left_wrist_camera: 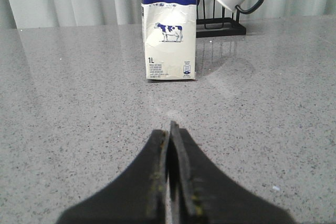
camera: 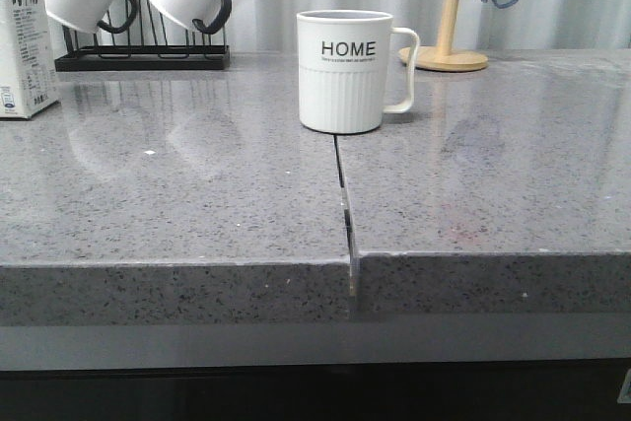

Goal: Place milk next to cup
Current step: 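Move the left gripper to the Pascual milk carton and close on it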

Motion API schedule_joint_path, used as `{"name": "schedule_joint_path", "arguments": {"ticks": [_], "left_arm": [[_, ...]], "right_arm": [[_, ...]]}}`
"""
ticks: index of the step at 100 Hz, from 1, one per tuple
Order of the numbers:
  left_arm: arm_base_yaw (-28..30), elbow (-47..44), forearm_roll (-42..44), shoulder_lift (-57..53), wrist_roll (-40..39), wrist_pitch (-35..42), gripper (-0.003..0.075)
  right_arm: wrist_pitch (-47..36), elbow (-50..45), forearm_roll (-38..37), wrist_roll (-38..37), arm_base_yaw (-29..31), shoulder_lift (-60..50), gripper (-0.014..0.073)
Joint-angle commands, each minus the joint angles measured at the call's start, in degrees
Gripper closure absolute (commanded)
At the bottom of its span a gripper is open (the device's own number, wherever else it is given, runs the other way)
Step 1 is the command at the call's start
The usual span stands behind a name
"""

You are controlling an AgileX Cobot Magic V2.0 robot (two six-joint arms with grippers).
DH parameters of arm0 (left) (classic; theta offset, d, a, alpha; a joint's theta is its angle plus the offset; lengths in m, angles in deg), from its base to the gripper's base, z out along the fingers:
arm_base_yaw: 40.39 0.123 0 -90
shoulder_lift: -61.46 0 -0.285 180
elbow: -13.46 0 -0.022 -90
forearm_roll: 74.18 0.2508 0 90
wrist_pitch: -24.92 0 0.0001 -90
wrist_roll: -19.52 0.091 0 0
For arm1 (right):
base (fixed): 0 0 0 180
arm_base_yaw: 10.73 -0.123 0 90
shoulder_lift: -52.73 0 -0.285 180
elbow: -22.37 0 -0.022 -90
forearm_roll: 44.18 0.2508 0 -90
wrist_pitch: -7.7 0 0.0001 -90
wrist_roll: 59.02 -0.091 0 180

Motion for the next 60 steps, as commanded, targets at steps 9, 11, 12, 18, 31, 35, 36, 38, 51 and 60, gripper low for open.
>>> {"name": "schedule_joint_path", "arguments": {"ticks": [9, 11, 12, 18, 31, 35, 36, 38, 51, 60], "left_arm": [[0.3, 7.6, -0.1, 10.5, -0.6, 1.5, 0.0741], [0.3, 8.3, -0.1, 11.9, -0.6, 1.4, 0.0740], [0.3, 8.5, -0.1, 12.3, -0.6, 1.4, 0.0739], [0.3, 10.2, -0.1, 16.3, -0.6, 1.5, 0.0716], [0.3, 13.4, -0.1, 23.7, -0.6, 3.4, 0.0487], [0.3, 13.9, -0.1, 26.0, -0.6, 5.2, 0.0397], [0.3, 14.1, -0.1, 26.3, -0.6, 5.6, 0.0360], [0.3, 14.3, 0.2, 27.4, -0.5, 7.0, 0.0305], [0.3, 14.4, 2.6, 34.1, -0.5, 18.5, 0.0095], [0.3, 14.4, 2.6, 38.5, -0.5, 25.6, 0.0080]], "right_arm": [[-5.1, 1.5, -0.5, 0.4, 0.1, 0.5, 0.0661], [-5.1, 1.5, -0.5, 0.4, 0.1, 0.5, 0.0661], [-5.1, 1.5, -0.5, 0.4, 0.1, 0.5, 0.0661], [-5.1, 1.5, -0.5, 0.4, 0.1, 0.5, 0.0661], [-5.1, 1.5, -0.5, 0.4, 0.1, 0.5, 0.0661], [-5.1, 1.5, -0.5, 0.4, 0.1, 0.5, 0.0661], [-5.1, 1.5, -0.5, 0.4, 0.1, 0.5, 0.0661], [-5.1, 1.5, -0.5, 0.4, 0.1, 0.5, 0.0661], [-5.1, 1.5, -0.5, 0.4, 0.1, 0.5, 0.0661], [-5.1, 1.5, -0.5, 0.4, 0.1, 0.5, 0.0661]]}}
